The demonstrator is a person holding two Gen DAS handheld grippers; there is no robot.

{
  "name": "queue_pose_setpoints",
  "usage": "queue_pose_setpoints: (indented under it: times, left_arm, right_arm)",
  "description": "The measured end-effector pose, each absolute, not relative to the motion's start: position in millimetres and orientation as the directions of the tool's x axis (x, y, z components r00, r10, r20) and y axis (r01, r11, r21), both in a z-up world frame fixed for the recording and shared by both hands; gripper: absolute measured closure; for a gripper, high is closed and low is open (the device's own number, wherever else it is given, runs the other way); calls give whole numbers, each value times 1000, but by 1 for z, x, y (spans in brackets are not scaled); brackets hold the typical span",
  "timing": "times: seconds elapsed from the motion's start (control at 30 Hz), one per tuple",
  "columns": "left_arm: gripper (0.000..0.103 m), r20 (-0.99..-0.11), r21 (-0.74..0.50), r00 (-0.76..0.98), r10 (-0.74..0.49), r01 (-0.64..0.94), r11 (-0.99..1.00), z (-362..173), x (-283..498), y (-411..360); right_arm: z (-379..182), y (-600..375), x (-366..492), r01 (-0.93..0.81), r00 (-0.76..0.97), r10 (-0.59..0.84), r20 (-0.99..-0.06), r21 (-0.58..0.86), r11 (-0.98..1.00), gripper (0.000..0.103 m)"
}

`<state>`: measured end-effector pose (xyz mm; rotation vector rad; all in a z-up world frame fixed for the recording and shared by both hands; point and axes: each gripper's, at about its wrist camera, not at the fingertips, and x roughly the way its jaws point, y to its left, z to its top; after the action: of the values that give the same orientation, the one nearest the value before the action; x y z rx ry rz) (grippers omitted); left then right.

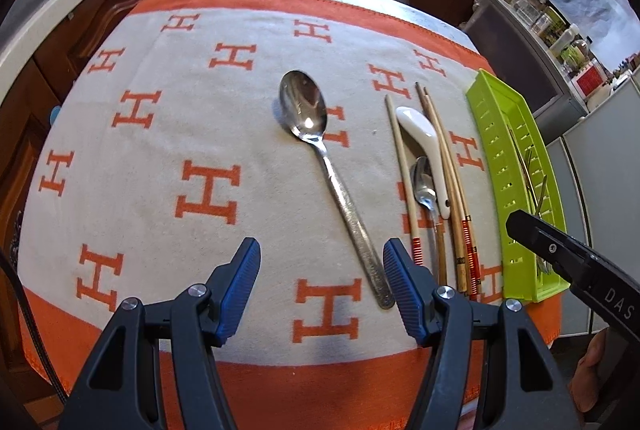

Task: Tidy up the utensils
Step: 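Withdraw both open tools from the tray over the remaining utensils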

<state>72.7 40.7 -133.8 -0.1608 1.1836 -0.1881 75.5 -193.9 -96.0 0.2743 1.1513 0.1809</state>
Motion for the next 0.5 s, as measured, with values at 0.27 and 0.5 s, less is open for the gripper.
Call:
queue_pose_setpoints:
  times: [0.27, 0.5]
  left_arm:
    - [41, -902, -317, 312, -297, -13, 948, -159, 93, 57]
    - [42, -917, -254, 317, -243, 8, 967, -165, 118, 31]
  right_arm:
    - [-112, -182, 82, -24, 367, 300, -880, 313, 949, 74]
    - [-118, -186, 86, -21, 371, 306, -877, 321, 947, 74]
